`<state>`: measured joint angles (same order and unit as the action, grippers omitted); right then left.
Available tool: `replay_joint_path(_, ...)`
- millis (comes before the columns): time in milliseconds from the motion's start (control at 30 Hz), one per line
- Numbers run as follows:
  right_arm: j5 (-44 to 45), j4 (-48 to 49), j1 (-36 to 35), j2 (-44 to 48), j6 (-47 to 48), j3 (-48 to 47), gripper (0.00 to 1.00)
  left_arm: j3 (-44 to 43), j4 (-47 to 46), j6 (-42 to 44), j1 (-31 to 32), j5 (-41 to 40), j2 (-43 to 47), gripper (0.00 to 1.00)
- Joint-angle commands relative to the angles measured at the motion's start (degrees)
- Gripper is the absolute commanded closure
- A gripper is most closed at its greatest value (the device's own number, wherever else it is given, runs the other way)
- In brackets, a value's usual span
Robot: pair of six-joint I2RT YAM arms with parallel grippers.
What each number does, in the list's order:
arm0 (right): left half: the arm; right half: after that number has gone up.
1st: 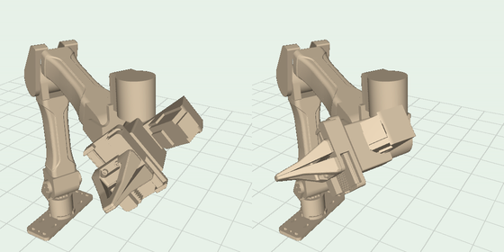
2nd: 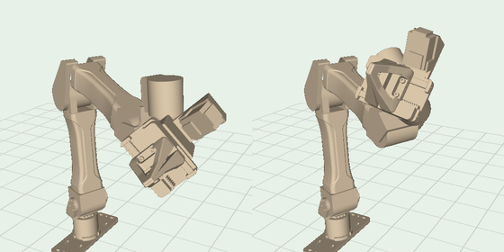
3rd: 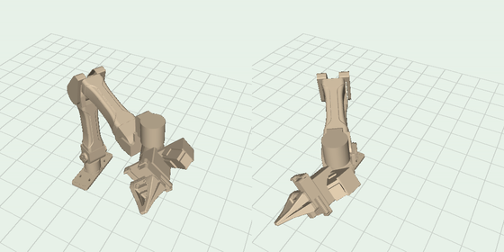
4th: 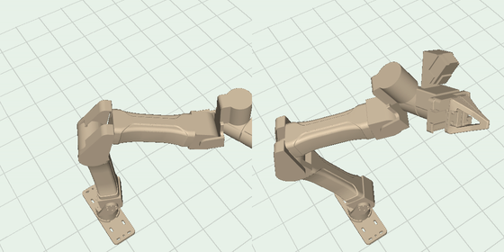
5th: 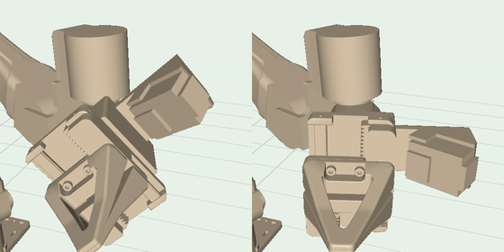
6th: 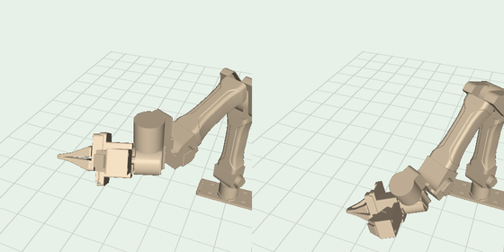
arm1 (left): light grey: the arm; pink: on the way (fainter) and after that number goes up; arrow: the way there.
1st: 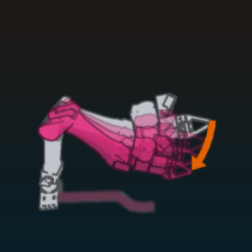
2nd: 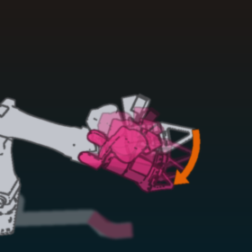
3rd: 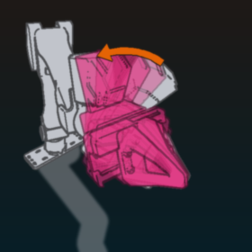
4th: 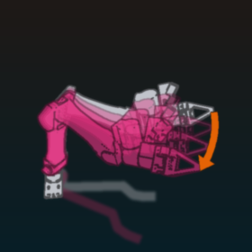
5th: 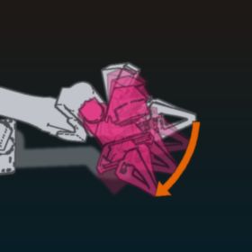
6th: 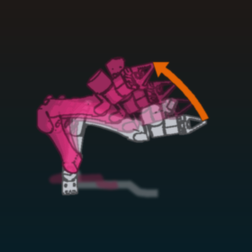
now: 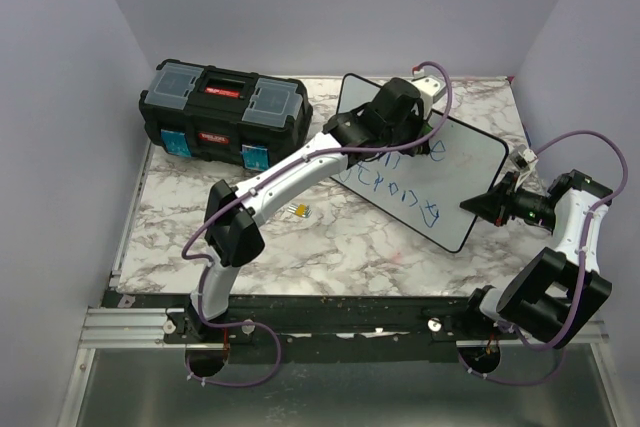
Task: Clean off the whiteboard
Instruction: Erase the whiteboard at the center of the board.
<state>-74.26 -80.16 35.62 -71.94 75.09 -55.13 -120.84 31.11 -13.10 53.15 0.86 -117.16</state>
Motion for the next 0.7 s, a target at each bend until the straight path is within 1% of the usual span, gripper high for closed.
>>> replay_joint_path(0, -2.38, -1.14, -1.31, 1.85, 4.28, -0.31, 0.99, 1.23, -1.62, -0.02, -0.05, -0.92, -1.26, 1.00)
replay_joint_path(200, -2.40, -1.14, -1.29, 1.63, 4.28, -0.36, 0.99, 9.63, -4.93, -1.55, 2.76, -0.93, 0.52, 1.00)
replay_joint_path(367, -2.39, -1.14, -1.30, 1.64, 4.28, -0.33, 0.99, 12.22, -5.80, -1.85, 3.19, -0.96, 0.97, 1.00)
replay_joint_path(467, -2.47, -1.14, -1.27, 1.63, 4.28, -0.32, 0.99, 11.11, -5.50, -1.04, 3.04, -1.70, 0.91, 1.00)
replay_joint_path(667, -2.38, -1.14, -1.27, 1.72, 4.28, -0.28, 0.99, 2.64, -2.12, 0.45, 0.27, -3.02, -0.73, 1.00)
